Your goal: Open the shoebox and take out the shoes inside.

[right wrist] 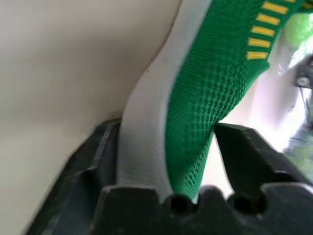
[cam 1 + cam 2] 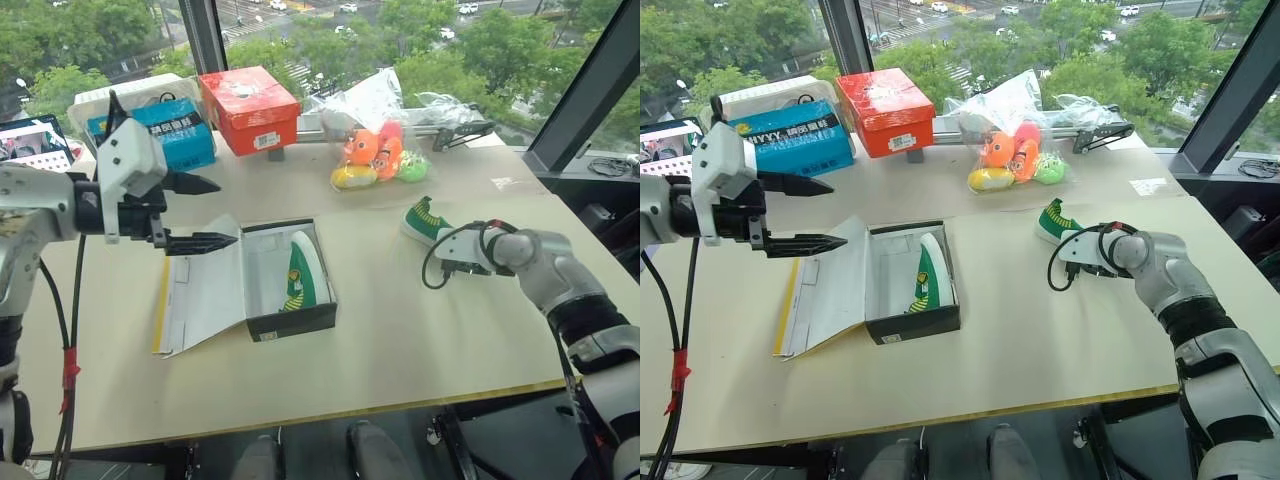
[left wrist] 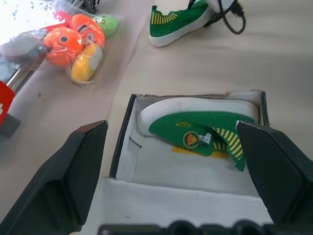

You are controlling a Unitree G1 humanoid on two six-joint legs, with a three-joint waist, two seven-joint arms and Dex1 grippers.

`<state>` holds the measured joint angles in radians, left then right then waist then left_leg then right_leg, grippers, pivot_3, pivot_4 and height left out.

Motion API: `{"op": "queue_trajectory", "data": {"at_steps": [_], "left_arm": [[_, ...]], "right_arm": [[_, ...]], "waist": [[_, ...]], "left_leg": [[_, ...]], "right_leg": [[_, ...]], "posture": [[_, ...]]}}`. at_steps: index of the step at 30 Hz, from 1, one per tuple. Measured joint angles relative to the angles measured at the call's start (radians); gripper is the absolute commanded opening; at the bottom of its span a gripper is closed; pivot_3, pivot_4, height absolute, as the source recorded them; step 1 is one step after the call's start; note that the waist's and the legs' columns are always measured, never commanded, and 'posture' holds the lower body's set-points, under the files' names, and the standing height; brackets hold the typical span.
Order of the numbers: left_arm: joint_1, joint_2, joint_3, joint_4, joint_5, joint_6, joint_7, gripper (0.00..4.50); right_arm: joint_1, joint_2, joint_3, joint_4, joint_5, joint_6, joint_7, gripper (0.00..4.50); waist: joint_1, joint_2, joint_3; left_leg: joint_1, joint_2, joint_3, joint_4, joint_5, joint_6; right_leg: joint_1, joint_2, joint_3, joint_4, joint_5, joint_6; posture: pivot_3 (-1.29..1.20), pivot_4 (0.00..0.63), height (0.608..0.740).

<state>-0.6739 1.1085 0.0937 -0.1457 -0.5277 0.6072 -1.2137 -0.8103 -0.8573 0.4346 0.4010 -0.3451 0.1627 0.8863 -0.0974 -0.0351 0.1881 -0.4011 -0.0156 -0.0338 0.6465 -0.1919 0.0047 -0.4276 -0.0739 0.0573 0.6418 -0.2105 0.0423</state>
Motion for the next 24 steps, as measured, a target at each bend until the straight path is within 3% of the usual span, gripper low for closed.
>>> {"op": "queue_trajectory", "data": {"at_steps": [4,6,10,14,17,24], "left_arm": [[0.002,0.004,0.002,0.003,0.012,-0.003,-0.011,4.50],[0.003,0.005,0.004,0.003,0.013,-0.004,-0.015,4.50],[0.002,0.002,0.004,0.000,0.014,-0.016,-0.016,4.50],[0.003,0.000,0.005,0.002,0.016,-0.017,-0.013,4.50],[0.003,-0.007,0.004,0.002,0.016,-0.018,-0.007,4.50],[0.001,-0.022,0.039,-0.027,-0.002,0.011,0.062,4.50]], "right_arm": [[0.001,-0.013,-0.076,-0.254,0.165,0.277,0.233,4.46],[-0.073,0.038,-0.142,-0.368,0.279,0.473,0.293,4.46],[-0.245,0.241,-0.226,-0.479,0.438,0.788,0.255,4.46],[-0.290,0.442,-0.221,-0.398,0.509,0.969,0.165,4.46],[-0.351,0.540,-0.202,-0.317,0.535,0.978,0.115,4.46],[-0.408,0.600,-0.143,0.002,0.487,0.781,0.043,4.46]], "waist": [[0.010,0.001,0.001],[0.005,0.001,0.001],[0.007,0.000,0.000],[0.027,-0.001,-0.001],[0.036,-0.001,-0.001],[0.045,-0.001,-0.001]], "left_leg": [[-0.002,-0.001,0.000,0.001,0.000,0.000],[-0.003,0.000,0.000,0.002,0.000,0.000],[-0.002,0.001,-0.003,0.001,0.000,0.000],[-0.006,-0.001,-0.002,0.002,0.000,0.000],[-0.014,-0.002,-0.003,0.004,0.000,0.000],[-0.015,-0.002,-0.004,0.004,0.000,0.000]], "right_leg": [[-0.002,-0.001,0.000,0.000,0.000,0.000],[-0.002,-0.001,0.000,0.001,0.001,-0.001],[-0.002,0.001,-0.002,0.003,0.001,-0.002],[-0.006,-0.002,-0.002,0.003,0.002,-0.003],[-0.014,-0.002,-0.003,0.006,0.002,-0.003],[-0.013,-0.003,-0.004,0.005,0.002,-0.003]], "posture": [[0.00,0.150,0.740],[0.00,0.150,0.740],[0.00,0.150,0.740],[0.00,0.150,0.740],[0.00,0.150,0.740],[0.00,0.150,0.740]]}}
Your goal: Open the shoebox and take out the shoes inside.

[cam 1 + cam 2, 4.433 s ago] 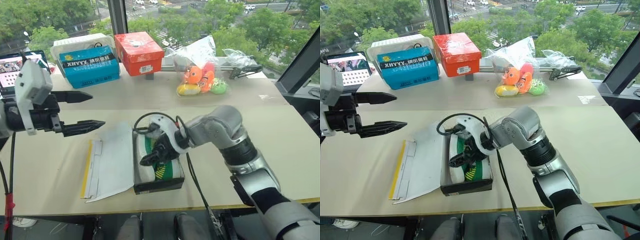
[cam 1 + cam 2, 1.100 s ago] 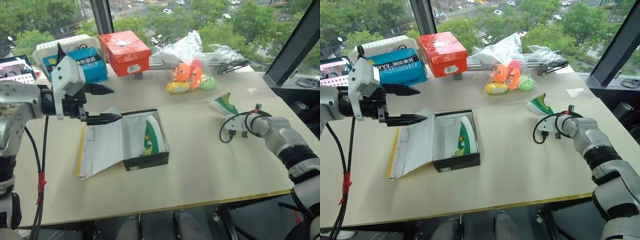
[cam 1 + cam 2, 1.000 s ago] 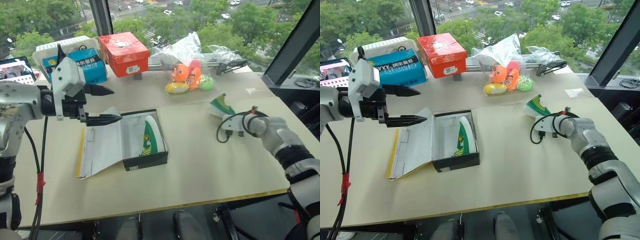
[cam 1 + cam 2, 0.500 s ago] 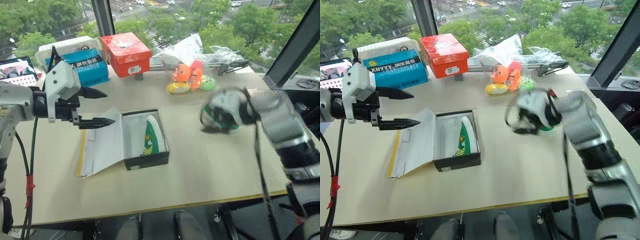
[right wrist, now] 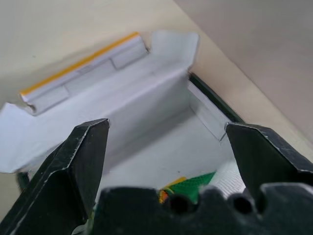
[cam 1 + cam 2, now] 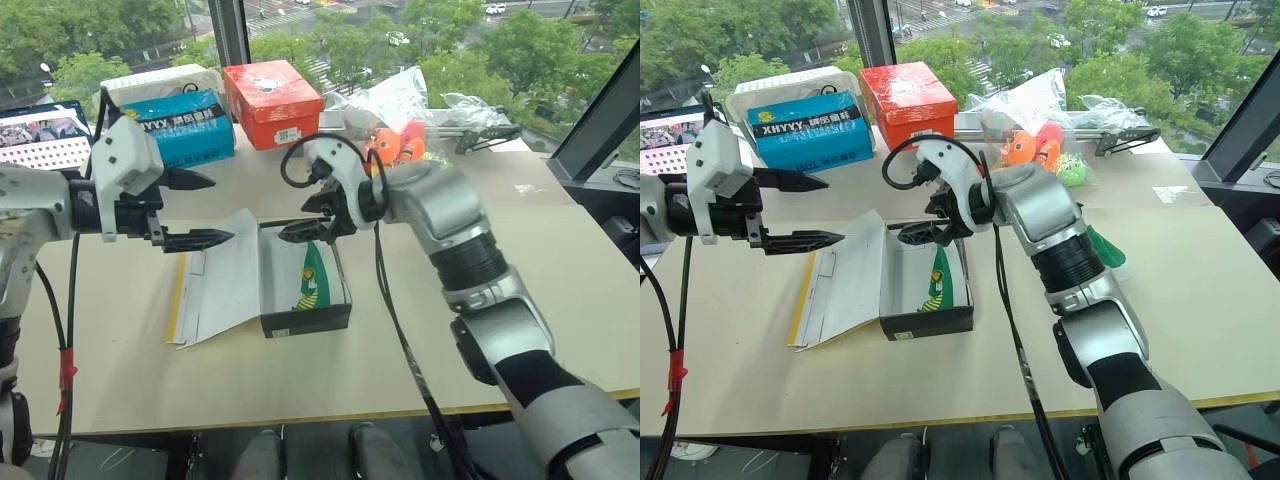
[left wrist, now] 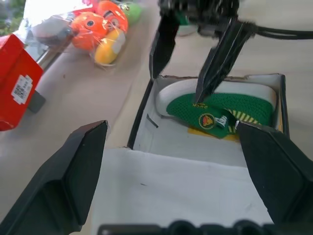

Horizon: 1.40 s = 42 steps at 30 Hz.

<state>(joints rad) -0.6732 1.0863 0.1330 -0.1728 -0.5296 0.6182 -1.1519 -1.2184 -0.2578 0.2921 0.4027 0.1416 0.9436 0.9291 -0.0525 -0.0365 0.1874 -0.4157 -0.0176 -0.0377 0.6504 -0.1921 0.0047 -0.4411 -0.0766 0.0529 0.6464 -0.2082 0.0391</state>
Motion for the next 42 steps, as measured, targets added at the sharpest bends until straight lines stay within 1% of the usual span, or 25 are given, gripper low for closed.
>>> {"op": "queue_trajectory", "data": {"at_steps": [1,5,9,20,21,22,24,25,28,29,31,32,35,39,42], "left_arm": [[0.000,0.000,0.013,-0.013,-0.009,0.004,0.006,4.50],[0.013,0.013,0.048,-0.042,-0.023,0.022,0.018,4.50],[0.052,0.017,0.050,-0.054,-0.021,0.025,0.029,4.50],[0.057,0.018,0.046,-0.052,-0.013,0.017,0.043,4.50],[0.057,0.018,0.046,-0.052,-0.011,0.016,0.043,4.50],[0.057,0.018,0.045,-0.051,-0.009,0.015,0.044,4.50],[0.051,0.016,0.044,-0.050,-0.008,0.015,0.045,4.50],[0.048,0.015,0.043,-0.050,-0.009,0.014,0.045,4.50],[0.047,0.015,0.043,-0.050,-0.008,0.014,0.045,4.50],[0.047,0.015,0.043,-0.050,-0.007,0.014,0.045,4.50],[0.046,0.015,0.043,-0.050,-0.005,0.013,0.045,4.50],[0.045,0.015,0.043,-0.050,-0.004,0.013,0.045,4.50],[0.041,0.013,0.043,-0.049,-0.005,0.013,0.046,4.50],[0.030,0.009,0.040,-0.049,-0.004,0.013,0.046,4.50],[0.026,0.009,0.039,-0.048,-0.003,0.013,0.045,4.50]], "right_arm": [[-0.001,0.000,0.013,0.043,-0.014,-0.029,-0.005,4.46],[-0.001,-0.003,0.048,0.108,-0.048,-0.094,0.000,4.46],[-0.001,-0.010,0.078,0.153,-0.086,-0.159,0.016,4.46],[0.032,0.015,0.139,0.172,-0.148,-0.225,0.043,4.46],[0.036,0.018,0.143,0.165,-0.153,-0.227,0.046,3.96],[0.040,0.022,0.147,0.158,-0.159,-0.227,0.048,3.77],[0.049,0.036,0.152,0.152,-0.163,-0.227,0.052,3.14],[0.051,0.044,0.157,0.151,-0.164,-0.227,0.053,2.74],[0.053,0.054,0.165,0.150,-0.169,-0.227,0.054,1.81],[0.053,0.054,0.165,0.150,-0.170,-0.227,0.053,1.59],[0.053,0.054,0.161,0.151,-0.174,-0.227,0.049,0.94],[0.053,0.056,0.158,0.151,-0.176,-0.231,0.046,0.74],[0.062,0.084,0.114,0.147,-0.157,-0.238,0.025,0.74],[0.074,0.151,0.051,0.088,-0.090,-0.192,0.009,0.74],[0.078,0.174,-0.046,-0.009,0.008,-0.121,0.004,0.74]], "waist": [[0.000,0.000,0.000],[-0.008,0.000,0.000],[-0.019,0.000,0.000],[-0.018,0.000,0.000],[-0.018,0.000,0.000],[-0.018,0.000,0.000],[-0.018,-0.001,-0.001],[-0.018,-0.001,-0.001],[-0.018,-0.001,-0.001],[-0.018,-0.001,-0.001],[-0.019,-0.001,-0.001],[-0.020,-0.001,-0.001],[-0.022,-0.001,-0.001],[-0.027,-0.001,-0.001],[-0.018,-0.001,0.000]], "left_leg": [[0.000,0.000,0.000,0.000,0.000,0.000],[0.000,0.000,0.000,0.000,0.000,0.000],[0.001,0.000,0.000,0.000,0.000,0.000],[0.002,0.000,0.000,0.000,0.000,0.000],[0.002,0.000,0.000,0.000,0.000,0.000],[0.002,0.000,0.000,0.000,0.000,0.000],[0.002,0.000,0.000,0.000,0.000,0.000],[0.003,0.000,0.000,0.000,0.000,0.000],[0.004,0.000,0.000,0.000,0.000,0.000],[0.004,0.000,0.000,0.000,0.000,0.000],[0.006,0.001,0.000,0.000,0.000,0.000],[0.006,0.001,0.000,0.000,0.000,0.000],[0.005,0.001,0.000,-0.001,0.000,0.000],[0.001,0.001,0.000,-0.002,0.000,0.000],[0.000,0.001,-0.002,-0.002,0.000,0.000]], "right_leg": [[0.000,0.000,0.000,0.000,0.000,0.000],[0.000,0.000,0.000,0.000,0.000,0.000],[0.000,0.001,0.000,0.001,0.000,0.000],[0.001,0.001,0.000,0.000,0.000,0.000],[0.001,0.001,0.000,0.000,0.000,0.000],[0.001,0.001,0.000,0.000,0.000,0.000],[0.002,0.001,0.000,0.000,0.000,0.000],[0.002,0.001,0.000,0.000,0.000,0.000],[0.003,0.001,0.000,0.001,0.000,0.000],[0.003,0.001,0.000,0.001,0.000,0.000],[0.004,0.001,0.000,0.001,0.000,0.000],[0.004,0.001,0.000,0.001,0.000,0.000],[0.003,0.001,0.000,0.001,0.000,0.000],[-0.002,0.002,0.001,0.002,0.000,-0.001],[-0.002,0.001,0.000,0.001,0.000,-0.001]], "posture": [[0.00,0.150,0.740],[0.00,0.150,0.740],[0.00,0.150,0.740],[0.00,0.150,0.740],[0.00,0.150,0.740],[0.00,0.150,0.740],[0.00,0.150,0.740],[0.00,0.150,0.740],[0.00,0.150,0.740],[0.00,0.150,0.740],[0.00,0.150,0.740],[0.00,0.150,0.740],[0.00,0.150,0.740],[0.00,0.150,0.740],[0.00,0.150,0.740]]}}
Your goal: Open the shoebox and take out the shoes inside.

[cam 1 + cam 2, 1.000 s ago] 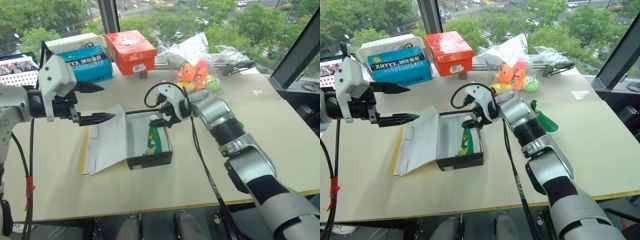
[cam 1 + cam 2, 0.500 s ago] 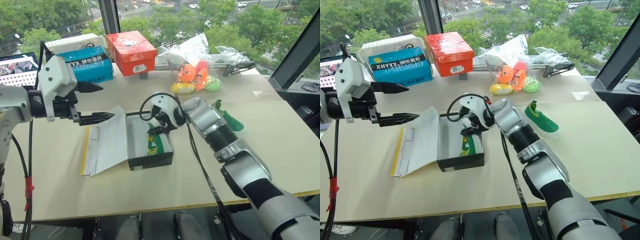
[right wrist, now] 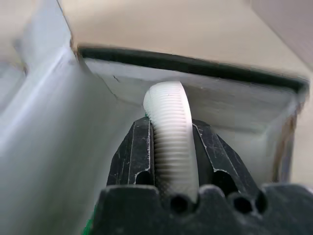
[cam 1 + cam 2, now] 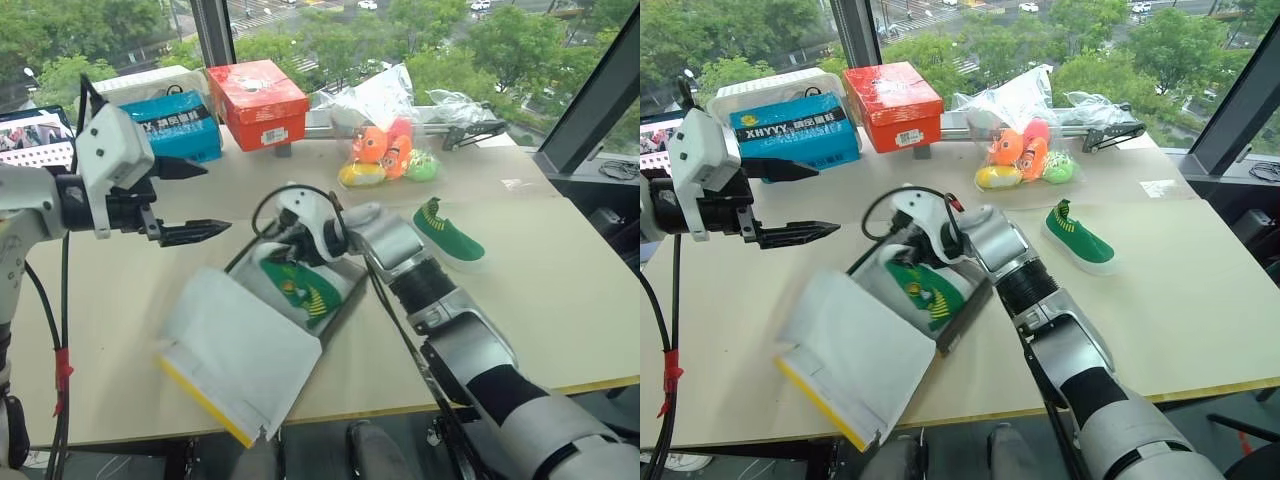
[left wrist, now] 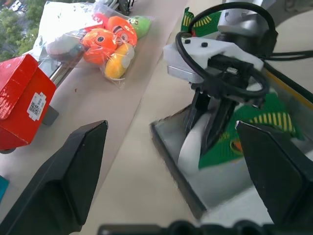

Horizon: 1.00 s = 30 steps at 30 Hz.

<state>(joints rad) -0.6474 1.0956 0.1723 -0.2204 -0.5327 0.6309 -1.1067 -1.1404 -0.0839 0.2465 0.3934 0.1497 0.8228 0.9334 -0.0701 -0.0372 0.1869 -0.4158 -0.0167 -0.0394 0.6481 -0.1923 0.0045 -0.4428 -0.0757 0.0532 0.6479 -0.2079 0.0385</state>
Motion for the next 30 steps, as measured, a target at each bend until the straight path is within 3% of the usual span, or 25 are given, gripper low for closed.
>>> {"op": "queue_trajectory", "data": {"at_steps": [4,9,15,18,22,26,30], "left_arm": [[-0.002,-0.001,-0.002,0.011,0.003,0.000,0.000,4.50],[-0.011,-0.003,-0.016,0.016,0.003,-0.008,-0.004,4.50],[-0.027,-0.004,-0.038,0.019,0.001,-0.013,-0.017,4.50],[-0.028,-0.004,-0.041,0.019,-0.005,-0.012,-0.034,4.50],[-0.029,-0.006,-0.054,0.017,-0.011,-0.012,-0.053,4.50],[-0.060,-0.036,-0.091,0.025,-0.005,-0.017,-0.058,4.50],[-0.073,-0.043,-0.104,0.039,0.002,-0.017,-0.062,4.50]], "right_arm": [[0.025,0.038,-0.143,-0.076,0.146,0.077,-0.007,0.74],[0.037,0.063,-0.382,-0.069,0.317,0.168,-0.128,0.74],[-0.037,-0.080,-0.568,-0.028,0.423,0.234,-0.268,0.74],[-0.053,-0.226,-0.551,-0.014,0.410,0.261,-0.279,0.74],[-0.020,-0.416,-0.391,-0.009,0.334,0.257,-0.174,0.74],[0.084,-0.490,-0.172,0.060,0.252,0.174,0.025,0.74],[0.108,-0.468,-0.092,0.220,0.185,0.043,0.120,0.74]], "waist": [[0.005,0.000,0.000],[0.012,0.000,0.000],[0.013,0.000,0.000],[0.015,0.001,0.000],[0.011,0.000,0.000],[-0.004,0.000,0.000],[-0.007,0.003,0.002]], "left_leg": [[0.000,0.000,-0.003,0.000,0.000,0.000],[0.000,-0.001,-0.006,0.001,0.001,-0.001],[0.000,-0.001,-0.005,-0.001,0.001,-0.001],[0.000,-0.001,-0.004,-0.001,0.001,-0.001],[0.000,0.000,-0.003,-0.001,0.001,-0.001],[0.000,0.000,-0.002,0.000,0.001,0.000],[0.000,0.000,-0.001,-0.001,0.001,0.000]], "right_leg": [[0.003,-0.001,-0.004,-0.001,0.000,0.000],[0.003,-0.001,-0.006,-0.001,0.000,0.000],[0.003,-0.001,-0.006,-0.002,0.000,0.000],[0.003,-0.001,-0.006,-0.005,0.000,0.000],[0.004,0.000,-0.006,-0.006,0.000,0.000],[0.005,0.000,-0.005,-0.005,0.000,0.000],[0.003,0.000,-0.004,-0.005,0.000,0.000]], "posture": [[0.00,0.150,0.740],[0.00,0.150,0.740],[0.00,0.150,0.740],[0.00,0.150,0.740],[0.00,0.150,0.740],[0.00,0.150,0.740],[0.00,0.150,0.740]]}}
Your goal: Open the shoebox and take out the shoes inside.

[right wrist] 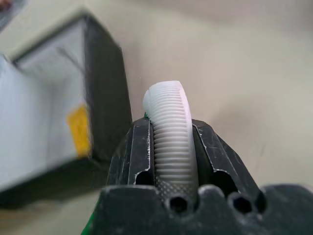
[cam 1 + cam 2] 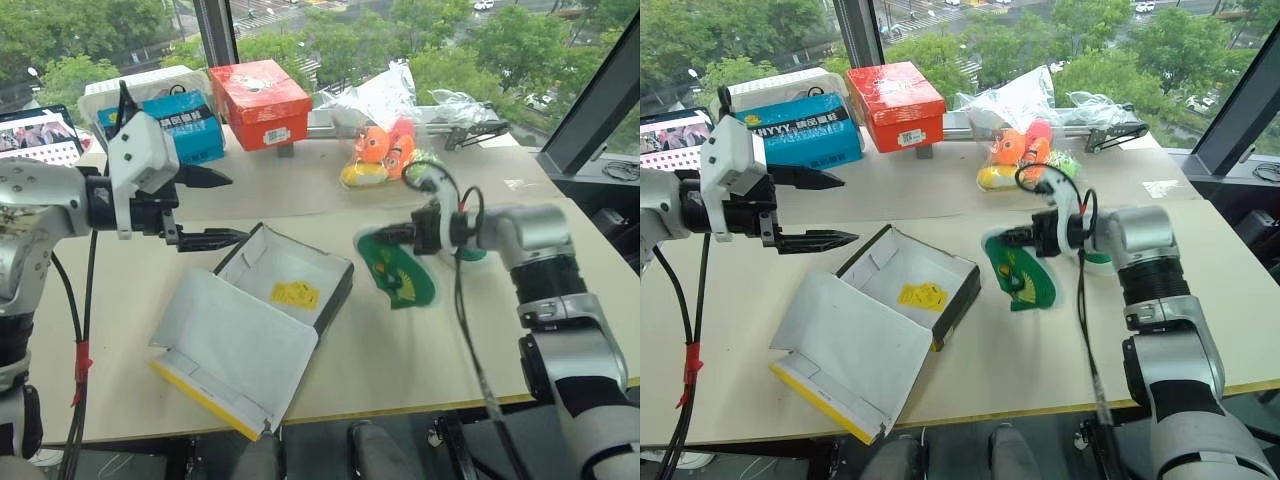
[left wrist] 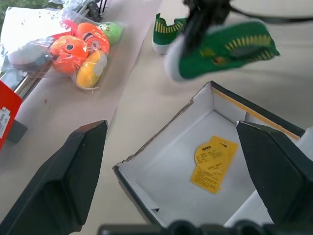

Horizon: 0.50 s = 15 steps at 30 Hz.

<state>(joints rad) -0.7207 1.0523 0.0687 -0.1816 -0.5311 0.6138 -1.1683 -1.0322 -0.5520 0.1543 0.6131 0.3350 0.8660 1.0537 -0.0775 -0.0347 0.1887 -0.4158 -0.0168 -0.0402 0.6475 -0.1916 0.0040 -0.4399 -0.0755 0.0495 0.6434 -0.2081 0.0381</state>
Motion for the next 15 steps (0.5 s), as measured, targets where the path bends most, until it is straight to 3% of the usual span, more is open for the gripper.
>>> {"op": "queue_trajectory", "data": {"at_steps": [7,9,15], "left_arm": [[-0.002,-0.002,-0.007,0.000,0.000,0.001,-0.002,4.50],[-0.002,-0.002,-0.007,-0.001,0.000,0.001,-0.002,4.50],[-0.002,-0.001,-0.007,0.000,0.001,0.001,-0.001,4.50]], "right_arm": [[-0.097,0.075,-0.032,0.360,-0.098,-0.366,-0.042,0.74],[-0.119,0.077,-0.034,0.429,-0.136,-0.458,-0.069,1.57],[-0.161,0.072,-0.010,0.554,-0.288,-0.742,-0.205,3.48]], "waist": [[0.003,0.000,0.000],[0.006,0.000,0.000],[0.006,0.000,0.000]], "left_leg": [[0.001,0.000,0.000,0.000,0.000,0.000],[0.001,0.000,0.000,0.000,0.000,0.000],[0.001,-0.001,0.000,0.000,0.000,0.000]], "right_leg": [[0.001,-0.001,0.000,0.000,0.000,0.000],[0.001,-0.001,0.000,0.000,0.000,0.000],[0.001,-0.001,0.000,0.000,0.000,0.000]], "posture": [[0.00,0.150,0.740],[0.00,0.150,0.740],[0.00,0.150,0.740]]}}
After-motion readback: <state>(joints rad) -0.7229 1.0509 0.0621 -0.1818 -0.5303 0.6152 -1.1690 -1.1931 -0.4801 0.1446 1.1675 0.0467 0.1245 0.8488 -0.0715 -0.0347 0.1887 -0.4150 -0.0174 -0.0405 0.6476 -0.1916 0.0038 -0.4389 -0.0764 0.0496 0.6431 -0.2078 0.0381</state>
